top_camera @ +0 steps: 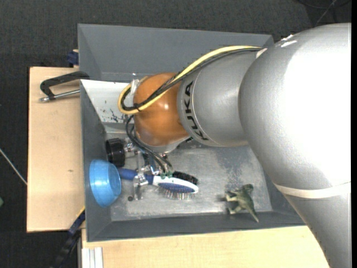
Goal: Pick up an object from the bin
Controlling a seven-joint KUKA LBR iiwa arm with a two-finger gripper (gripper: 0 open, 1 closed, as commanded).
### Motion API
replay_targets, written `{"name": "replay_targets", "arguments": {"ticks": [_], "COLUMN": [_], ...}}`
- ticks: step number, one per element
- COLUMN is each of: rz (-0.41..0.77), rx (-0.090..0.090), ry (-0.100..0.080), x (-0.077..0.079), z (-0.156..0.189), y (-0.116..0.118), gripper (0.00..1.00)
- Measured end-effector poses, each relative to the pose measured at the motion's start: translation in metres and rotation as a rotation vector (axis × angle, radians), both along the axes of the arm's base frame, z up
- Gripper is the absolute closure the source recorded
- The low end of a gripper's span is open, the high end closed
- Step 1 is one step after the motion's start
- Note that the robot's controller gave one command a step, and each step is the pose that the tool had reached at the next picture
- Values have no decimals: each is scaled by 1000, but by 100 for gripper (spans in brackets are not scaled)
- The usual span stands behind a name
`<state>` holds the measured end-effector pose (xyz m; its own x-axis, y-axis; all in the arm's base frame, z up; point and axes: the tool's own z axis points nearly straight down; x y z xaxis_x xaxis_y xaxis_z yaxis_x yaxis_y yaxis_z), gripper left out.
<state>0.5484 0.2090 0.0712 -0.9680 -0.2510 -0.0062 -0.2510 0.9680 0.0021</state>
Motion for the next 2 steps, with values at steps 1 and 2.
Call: {"name": "replay_targets", "arguments": {"ticks": [1, 2], "rz": [-3, -228], "rx": [3, 3], "ry": [-7, -5], "x": [3, 3], "z": [3, 127], "y": [0, -5], "gripper": [100, 100]}}
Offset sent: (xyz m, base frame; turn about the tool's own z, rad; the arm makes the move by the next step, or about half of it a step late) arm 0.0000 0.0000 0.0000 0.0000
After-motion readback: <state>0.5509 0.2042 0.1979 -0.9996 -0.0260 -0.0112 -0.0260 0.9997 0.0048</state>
